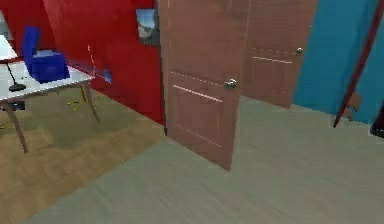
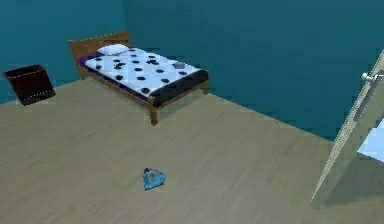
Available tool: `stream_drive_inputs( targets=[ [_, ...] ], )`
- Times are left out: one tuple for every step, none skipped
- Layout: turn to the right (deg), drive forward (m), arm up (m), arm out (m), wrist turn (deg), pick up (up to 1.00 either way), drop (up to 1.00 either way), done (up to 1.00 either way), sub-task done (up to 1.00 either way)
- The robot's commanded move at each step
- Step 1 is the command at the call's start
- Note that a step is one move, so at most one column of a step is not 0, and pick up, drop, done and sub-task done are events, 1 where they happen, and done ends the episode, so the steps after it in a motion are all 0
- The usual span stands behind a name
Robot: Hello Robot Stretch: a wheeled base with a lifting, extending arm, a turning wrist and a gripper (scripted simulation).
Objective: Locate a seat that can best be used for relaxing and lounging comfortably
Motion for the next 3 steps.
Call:
stream_drive_inputs(
  targets=[
    [-24.0, 0.0, 0.0, 0.0, 0.0, 0.0, 0.0, 0.0, 0.0],
    [0.0, 0.55, 0.0, 0.0, 0.0, 0.0, 0.0, 0.0, 0.0],
    [-24.0, 0.0, 0.0, 0.0, 0.0, 0.0, 0.0, 0.0, 0.0]
  ],
)
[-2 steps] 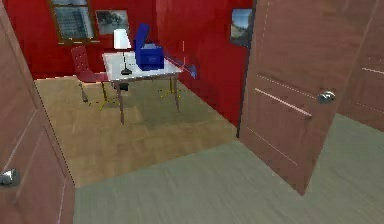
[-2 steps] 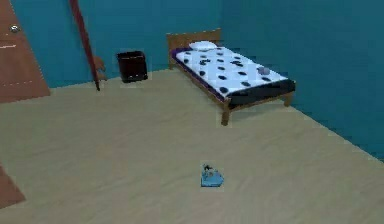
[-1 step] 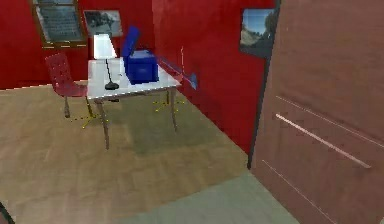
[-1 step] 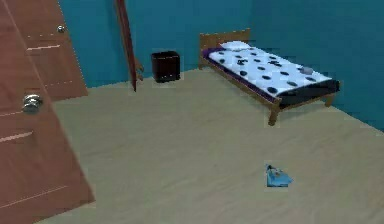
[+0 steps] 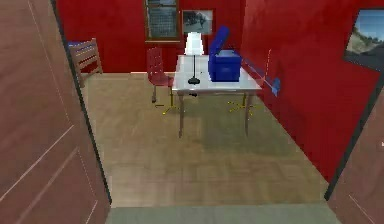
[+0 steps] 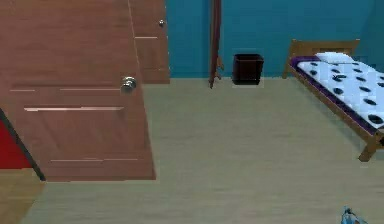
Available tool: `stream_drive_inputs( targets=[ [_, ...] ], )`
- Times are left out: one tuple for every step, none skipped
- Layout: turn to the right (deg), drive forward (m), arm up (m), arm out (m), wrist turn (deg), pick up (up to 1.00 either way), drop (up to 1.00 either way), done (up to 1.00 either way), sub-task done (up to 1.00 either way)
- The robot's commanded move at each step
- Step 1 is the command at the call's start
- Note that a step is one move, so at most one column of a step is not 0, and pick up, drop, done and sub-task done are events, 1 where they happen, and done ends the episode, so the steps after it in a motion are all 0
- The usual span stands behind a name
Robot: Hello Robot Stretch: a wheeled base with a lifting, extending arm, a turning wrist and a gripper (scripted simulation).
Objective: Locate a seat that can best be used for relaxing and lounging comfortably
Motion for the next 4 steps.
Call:
stream_drive_inputs(
  targets=[
    [0.0, 1.0, 0.0, 0.0, 0.0, 0.0, 0.0, 0.0, 0.0],
    [-3.0, 0.0, 0.0, 0.0, 0.0, 0.0, 0.0, 0.0, 0.0],
    [0.0, 0.5, 0.0, 0.0, 0.0, 0.0, 0.0, 0.0, 0.0],
    [0.0, 0.0, 0.0, 0.0, 0.0, 0.0, 0.0, 1.0, 0.0]
  ],
)
